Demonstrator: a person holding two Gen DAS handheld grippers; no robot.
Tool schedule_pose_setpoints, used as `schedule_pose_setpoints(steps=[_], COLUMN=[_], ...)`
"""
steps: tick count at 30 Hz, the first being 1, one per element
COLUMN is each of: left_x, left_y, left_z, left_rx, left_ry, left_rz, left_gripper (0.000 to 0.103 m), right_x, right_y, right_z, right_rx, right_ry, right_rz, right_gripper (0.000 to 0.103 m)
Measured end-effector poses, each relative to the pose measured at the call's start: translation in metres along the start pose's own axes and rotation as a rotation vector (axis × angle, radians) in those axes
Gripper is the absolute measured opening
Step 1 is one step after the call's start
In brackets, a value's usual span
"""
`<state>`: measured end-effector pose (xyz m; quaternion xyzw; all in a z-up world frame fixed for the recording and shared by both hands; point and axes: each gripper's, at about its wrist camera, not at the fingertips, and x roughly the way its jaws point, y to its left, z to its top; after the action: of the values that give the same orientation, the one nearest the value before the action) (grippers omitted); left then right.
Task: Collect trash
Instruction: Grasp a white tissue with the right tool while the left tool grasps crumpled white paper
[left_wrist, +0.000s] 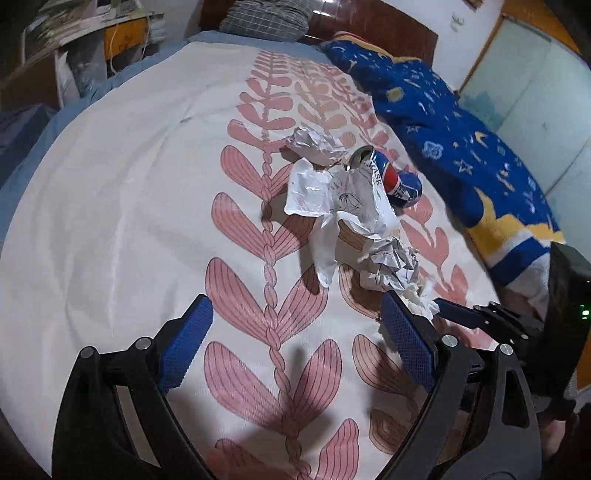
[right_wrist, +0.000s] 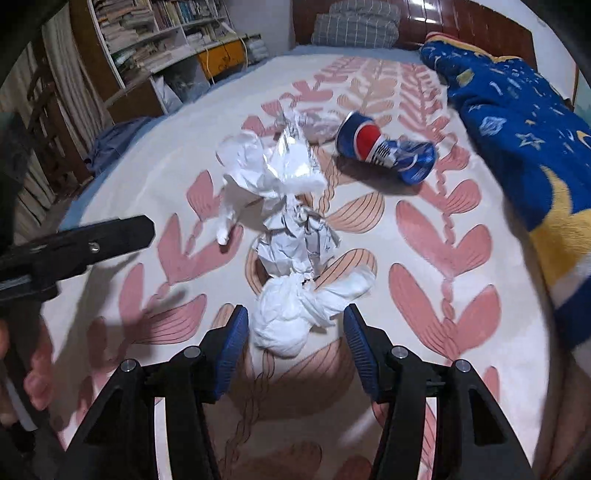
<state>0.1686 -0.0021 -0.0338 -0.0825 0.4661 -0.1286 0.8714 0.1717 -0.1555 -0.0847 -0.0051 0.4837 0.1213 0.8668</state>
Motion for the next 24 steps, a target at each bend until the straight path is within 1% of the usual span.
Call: schedule_pose_setpoints(steps=[1, 3, 6, 10, 12, 14, 16, 18, 20, 21, 22, 23, 24], left_x=[0.001, 0.003, 0.010, 0.018, 0.023, 0.027, 0.036, 0.051, 0.064, 0.071, 0.077, 0.082, 0.087], left_y=[-0.002, -0.002, -0.004, -0.016, -0.032, -0.048, -0.069, -0.084, -0.088, -0.090, -0.092, -0.094, -0.094], left_z=[0.001, 0.001, 0.001, 0.000, 0.000, 0.002, 0.003, 0.003, 0.004, 0.004, 0.005, 0.006, 0.007], left_rx=[0.001, -0.006, -0.015, -0.014, 0.020, 0.060, 0.119, 0.158, 0.147, 0.142, 0.142, 0.145, 0.146], left_ry=[-0.005, -0.001, 0.015, 0.037, 0.040, 0.034, 0.034, 0.041, 0.073, 0.085, 0.093, 0.100, 0.106], left_rz=[0.001, -0.012, -0.031, -0.114, -0.145, -0.157, -0.146, -0.106, -0.101, -0.096, -0.078, -0.058, -0.019], left_gripper=[0.091, 0.091, 0.091, 0.091, 0.091, 0.091, 0.091, 0.091, 0.090, 0.085, 0.072, 0.064, 0.050], right_x=[0.004, 0.011, 0.008, -0.019, -0.039, -0.060, -0.076, -0.092, -0.102, -0.106, -0.110, -0.112, -0.114], right_y=[0.000, -0.002, -0.006, -0.018, -0.028, -0.042, -0.050, -0.061, -0.069, -0.073, -0.074, -0.076, -0.078], right_z=[0.000, 0.001, -0.002, -0.011, -0.021, -0.035, -0.048, -0.065, -0.079, -0.088, -0.095, -0.102, -0.109], right_rx=[-0.001, 0.006, 0.028, 0.068, 0.096, 0.134, 0.155, 0.186, 0.217, 0.236, 0.248, 0.260, 0.272], right_ry=[0.006, 0.006, -0.003, -0.028, -0.044, -0.059, -0.064, -0.067, -0.066, -0.065, -0.067, -0.067, -0.065], right_rz=[0.002, 0.024, 0.046, 0.068, 0.065, 0.067, 0.062, 0.058, 0.059, 0.061, 0.060, 0.059, 0.064], right_gripper=[0.045, 0.031, 0.024, 0.022, 0.022, 0.022, 0.022, 0.022, 0.022, 0.022, 0.022, 0.022, 0.022])
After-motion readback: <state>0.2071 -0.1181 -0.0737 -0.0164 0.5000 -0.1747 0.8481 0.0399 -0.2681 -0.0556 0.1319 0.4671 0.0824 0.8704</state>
